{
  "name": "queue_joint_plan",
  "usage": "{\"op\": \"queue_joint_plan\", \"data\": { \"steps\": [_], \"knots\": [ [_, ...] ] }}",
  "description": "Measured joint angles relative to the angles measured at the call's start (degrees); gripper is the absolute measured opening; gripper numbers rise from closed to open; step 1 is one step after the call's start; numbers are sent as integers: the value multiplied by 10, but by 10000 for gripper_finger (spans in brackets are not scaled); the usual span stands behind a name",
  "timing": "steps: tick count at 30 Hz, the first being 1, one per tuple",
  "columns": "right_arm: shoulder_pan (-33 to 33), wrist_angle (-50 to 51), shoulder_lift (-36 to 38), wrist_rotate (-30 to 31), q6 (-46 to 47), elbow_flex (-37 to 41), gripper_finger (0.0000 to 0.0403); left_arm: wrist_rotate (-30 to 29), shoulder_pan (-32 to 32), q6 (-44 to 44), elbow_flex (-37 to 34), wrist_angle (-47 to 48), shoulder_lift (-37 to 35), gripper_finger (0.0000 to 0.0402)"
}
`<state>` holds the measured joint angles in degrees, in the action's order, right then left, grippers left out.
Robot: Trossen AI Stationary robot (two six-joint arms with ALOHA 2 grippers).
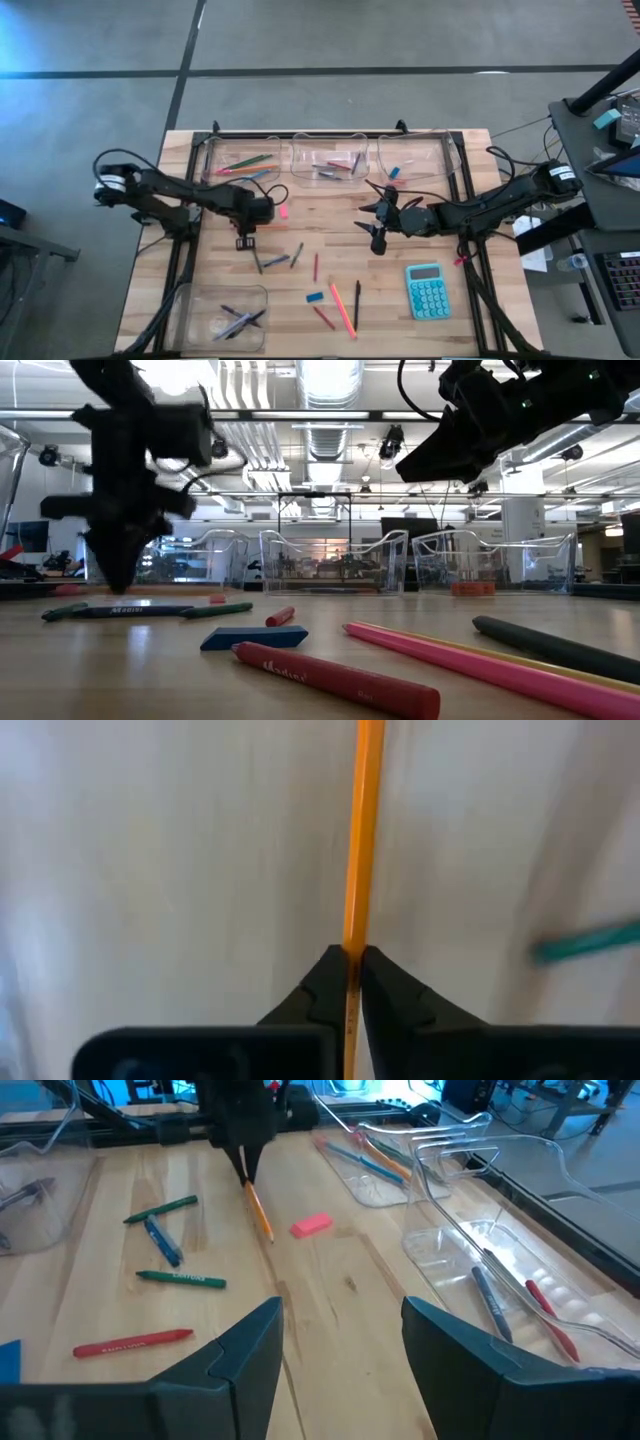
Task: Sort crayons/erasers/pens/pencils in bins
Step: Put the orange pencil into the top left transparent bin
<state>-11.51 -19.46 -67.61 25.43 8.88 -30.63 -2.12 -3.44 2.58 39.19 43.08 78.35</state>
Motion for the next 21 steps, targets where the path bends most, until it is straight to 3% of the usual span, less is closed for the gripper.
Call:
{"op": "queue_joint_plan", "data": {
  "steps": [8, 14, 17, 21],
  "knots": [
    [0, 7, 0, 0, 0, 0, 194, -49, 2, -2, 86, 81, -60, 2],
    [0, 10, 0, 0, 1, 0, 194, -171, -3, -32, 155, 182, -99, 1],
    [0, 10, 0, 0, 1, 0, 194, -235, -24, -53, 186, 222, -100, 1],
    [0, 13, 0, 0, 1, 0, 194, -259, -88, -97, 201, 237, -95, 0]
  ]
}}
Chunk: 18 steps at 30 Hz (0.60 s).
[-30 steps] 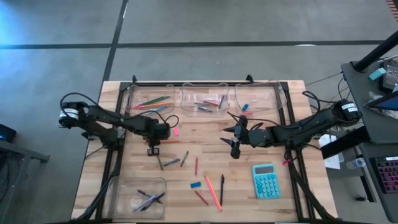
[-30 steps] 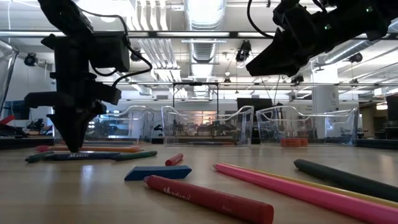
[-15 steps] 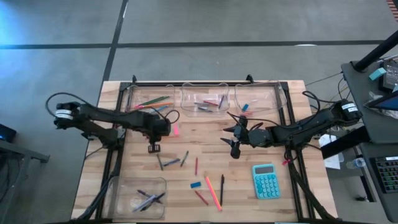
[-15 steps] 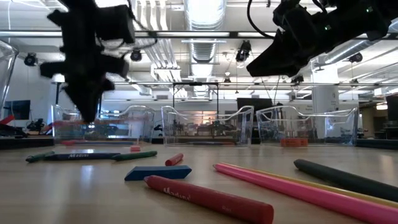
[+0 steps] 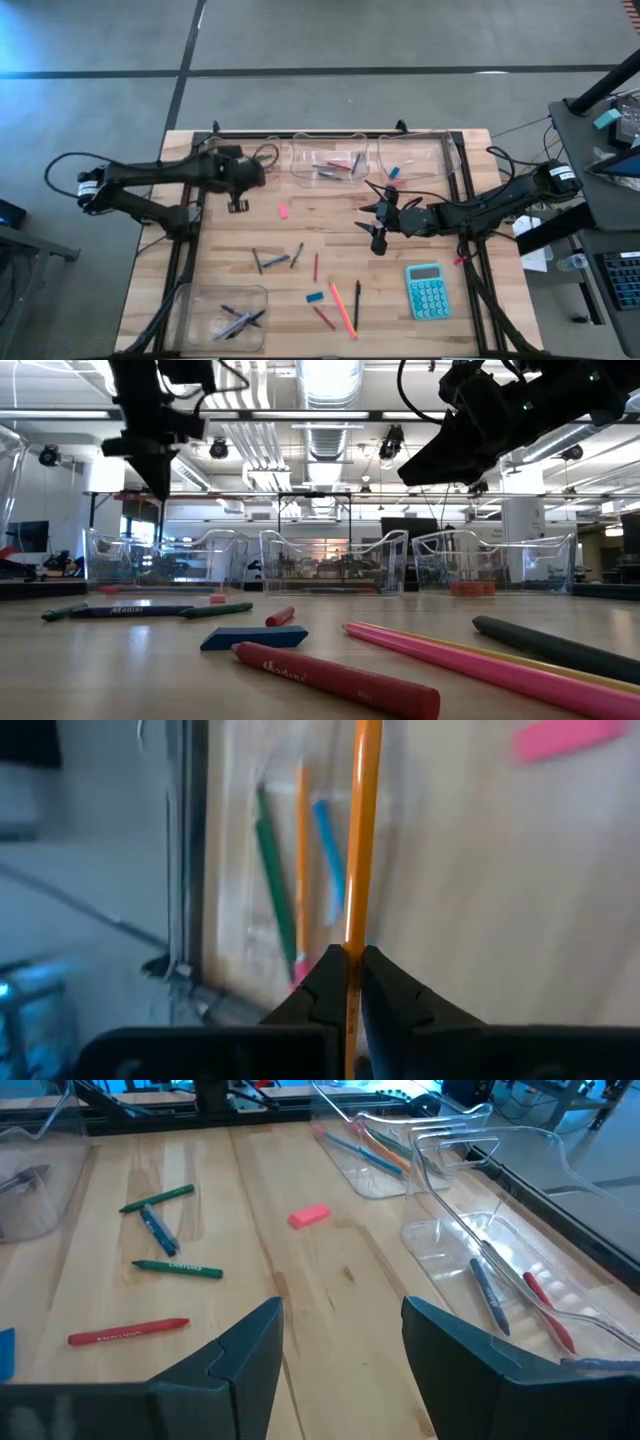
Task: Sort crayons/erasers/pens/pencils in bins
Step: Put the orange pencil into the top left transparent bin, then put the pink eraser into the top right transparent bin
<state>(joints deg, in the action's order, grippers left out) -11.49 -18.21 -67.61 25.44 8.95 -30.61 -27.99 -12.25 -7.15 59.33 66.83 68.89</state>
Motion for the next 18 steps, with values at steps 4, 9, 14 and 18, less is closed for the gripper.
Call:
{"op": "queue_joint_plan", "data": {
  "steps": [4, 9, 14, 18],
  "knots": [
    [0, 1, 0, 0, 0, 0, 194, -18, -84, -34, -5, -2, 14, 3],
    [0, 9, 0, 0, 0, 0, 194, -25, -155, -42, 0, -4, 19, 58],
    [0, 10, 0, 0, 0, 0, 194, -35, -170, -40, 3, -4, 15, 152],
    [0, 10, 0, 0, 0, 0, 194, -11, -160, -22, 8, -7, 7, 211]
  ]
}}
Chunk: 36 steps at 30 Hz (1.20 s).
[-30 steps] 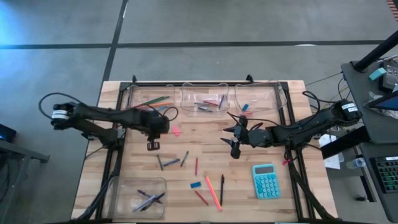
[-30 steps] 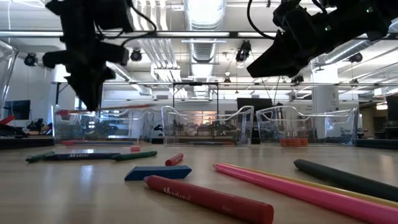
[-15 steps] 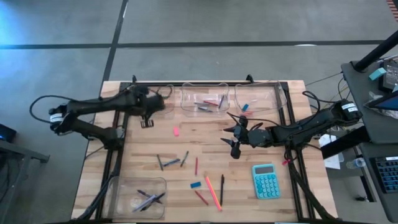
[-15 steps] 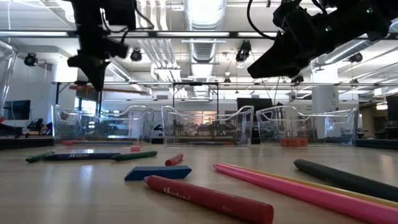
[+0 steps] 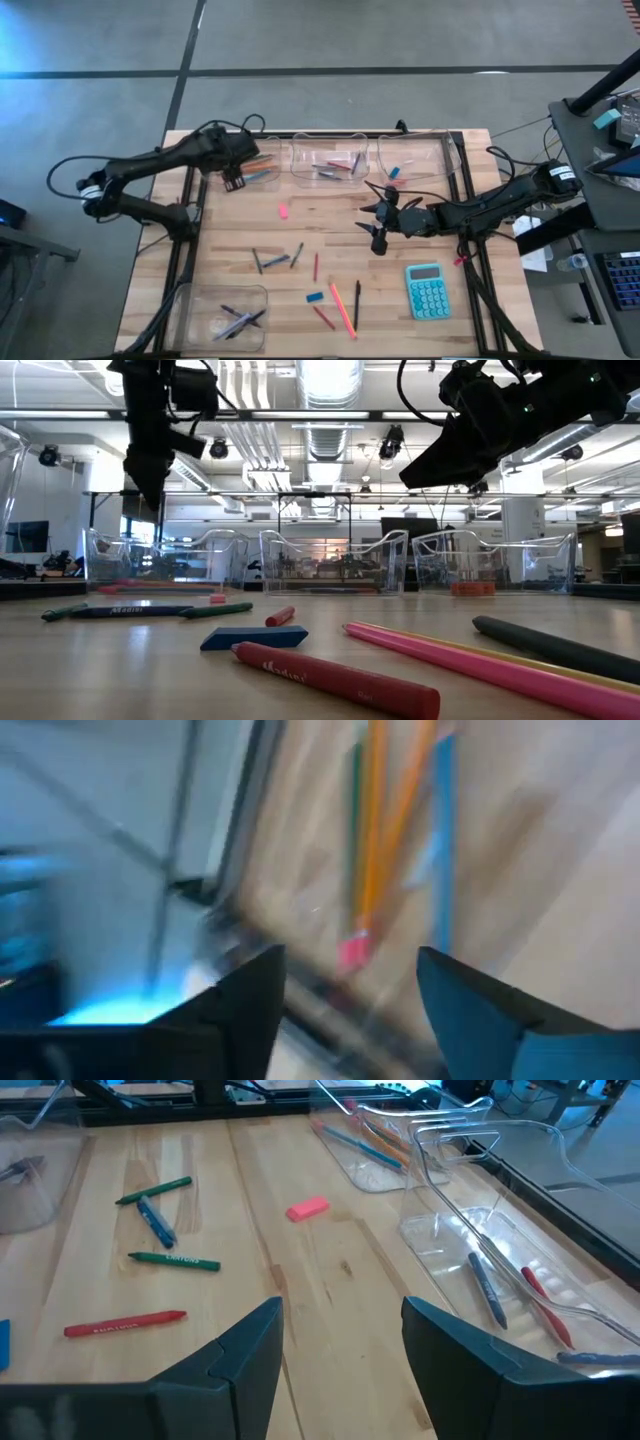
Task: Sort crayons/erasers/pens/pencils in bins
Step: Put the pink eraser into the top right transparent bin
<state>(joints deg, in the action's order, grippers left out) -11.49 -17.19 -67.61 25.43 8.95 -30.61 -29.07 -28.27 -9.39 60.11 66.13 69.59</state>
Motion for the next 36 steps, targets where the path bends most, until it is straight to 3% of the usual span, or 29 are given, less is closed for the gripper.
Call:
{"op": "queue_joint_plan", "data": {
  "steps": [4, 5, 11, 17, 22, 30, 36],
  "knots": [
    [0, 0, 0, 0, 0, 0, 194, 153, 41, 29, -9, -63, -25, 230],
    [0, 0, 0, 0, 0, 0, 194, 169, 59, 46, -16, -82, -30, 230],
    [0, 2, 0, 0, 9, 0, 194, 172, 181, 115, -62, -136, -11, 216],
    [0, 2, 0, 0, 10, 0, 194, 176, 254, 150, -110, -238, 27, 212],
    [0, 3, 0, 0, 11, 0, 194, 176, 244, 151, -126, -326, 59, 212],
    [0, 7, 0, 0, 11, 0, 194, 181, 222, 225, -129, -378, 111, 212],
    [0, 8, 0, -1, 12, 0, 194, 165, 236, 279, -179, -465, 104, 212]
  ]
}}
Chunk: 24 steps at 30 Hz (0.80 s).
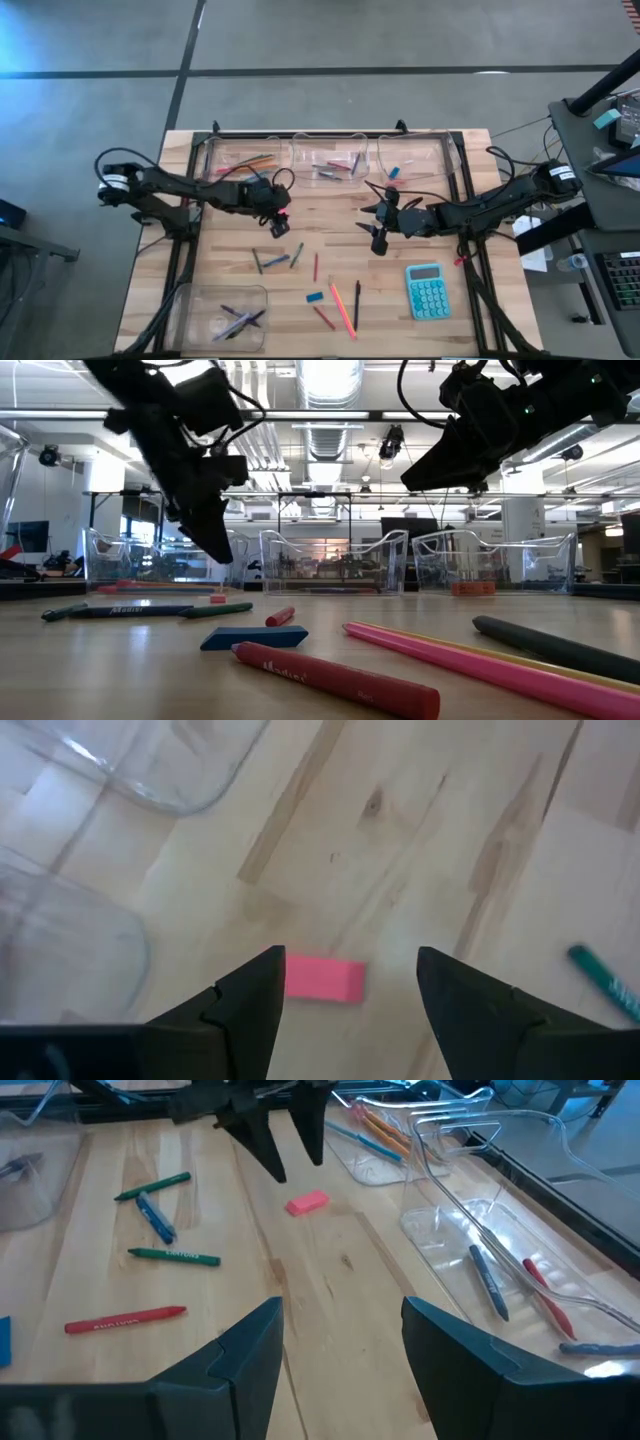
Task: Sort crayons/erasers/pens/pencils in bins
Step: Put the pink eraser into the top right transparent bin
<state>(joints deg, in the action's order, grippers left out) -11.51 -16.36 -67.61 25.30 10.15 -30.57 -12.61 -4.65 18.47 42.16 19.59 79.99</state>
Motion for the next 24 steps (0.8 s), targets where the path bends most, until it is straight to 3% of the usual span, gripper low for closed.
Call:
{"op": "queue_joint_plan", "data": {
  "steps": [9, 14, 24],
  "knots": [
    [-5, -2, 0, 0, -3, 1, 194, -71, 2, 107, -147, -193, -40, 212],
    [-5, -2, 0, 0, -3, 1, 194, -78, 2, 128, -193, -292, -31, 212],
    [-5, -2, 0, 2, -3, 1, 194, -118, 1, 189, -197, -310, 5, 212]
  ]
}}
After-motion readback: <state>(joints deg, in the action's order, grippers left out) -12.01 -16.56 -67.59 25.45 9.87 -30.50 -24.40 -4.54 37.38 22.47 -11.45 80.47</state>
